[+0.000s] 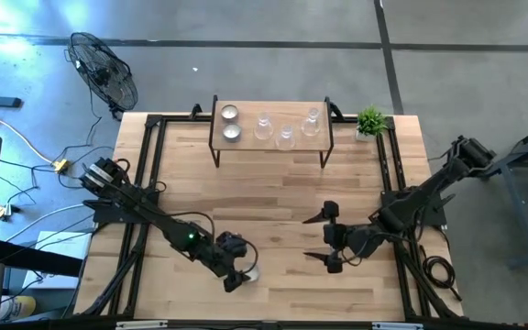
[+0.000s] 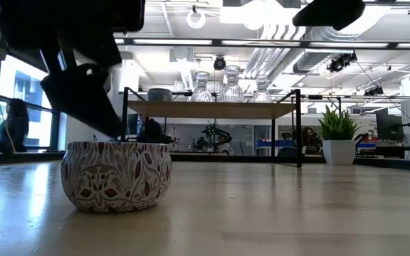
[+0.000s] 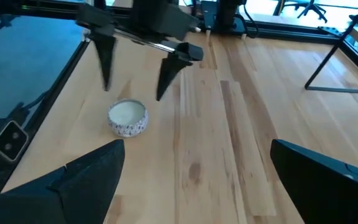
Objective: Pick & Place candle stick holders
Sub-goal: Put the red patterned scented candle on the shelf
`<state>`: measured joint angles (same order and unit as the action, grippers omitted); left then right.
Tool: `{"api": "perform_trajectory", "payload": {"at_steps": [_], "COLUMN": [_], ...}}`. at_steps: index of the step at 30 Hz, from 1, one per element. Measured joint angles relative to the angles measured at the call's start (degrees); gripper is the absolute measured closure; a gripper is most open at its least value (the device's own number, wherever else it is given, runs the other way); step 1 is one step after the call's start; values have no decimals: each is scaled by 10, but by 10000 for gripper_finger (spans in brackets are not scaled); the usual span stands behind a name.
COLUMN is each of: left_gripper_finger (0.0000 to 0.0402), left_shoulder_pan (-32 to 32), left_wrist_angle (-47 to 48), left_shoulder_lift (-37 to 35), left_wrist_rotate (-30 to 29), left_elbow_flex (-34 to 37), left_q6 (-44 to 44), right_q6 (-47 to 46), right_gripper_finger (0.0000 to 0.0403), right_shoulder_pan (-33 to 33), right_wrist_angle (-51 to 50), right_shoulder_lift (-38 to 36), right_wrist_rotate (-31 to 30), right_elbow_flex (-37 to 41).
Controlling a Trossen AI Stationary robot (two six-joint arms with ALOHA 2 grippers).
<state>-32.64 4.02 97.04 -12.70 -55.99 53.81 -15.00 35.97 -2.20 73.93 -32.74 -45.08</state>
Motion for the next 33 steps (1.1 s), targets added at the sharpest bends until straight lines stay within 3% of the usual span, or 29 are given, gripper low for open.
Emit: {"api": "perform_trajectory", "payload": {"at_steps": [10, 15, 22, 29, 33], "left_gripper_finger": [15, 15, 15, 15, 15], "left_shoulder_pan": [0, -1, -19, -22, -22], "left_wrist_angle": [21, 41, 230, 480, 601], "left_shoulder_lift": [0, 0, 23, 121, 181], "left_wrist_rotate": [-1, 5, -13, -5, 4], "left_elbow_flex": [-5, -64, -242, -473, -557], "left_q6": [72, 47, -5, -11, -11], "right_q6": [-2, -2, -6, -16, -19], "right_gripper_finger": [6, 6, 6, 6, 6], "right_shoulder_pan": [37, 49, 70, 98, 111], "right_wrist_angle": [10, 30, 51, 61, 68], "right_shoulder_lift": [0, 0, 0, -1, -1], "right_wrist_rotate": [-30, -32, -31, -48, -54], "right_elbow_flex": [0, 0, 0, 0, 0]}}
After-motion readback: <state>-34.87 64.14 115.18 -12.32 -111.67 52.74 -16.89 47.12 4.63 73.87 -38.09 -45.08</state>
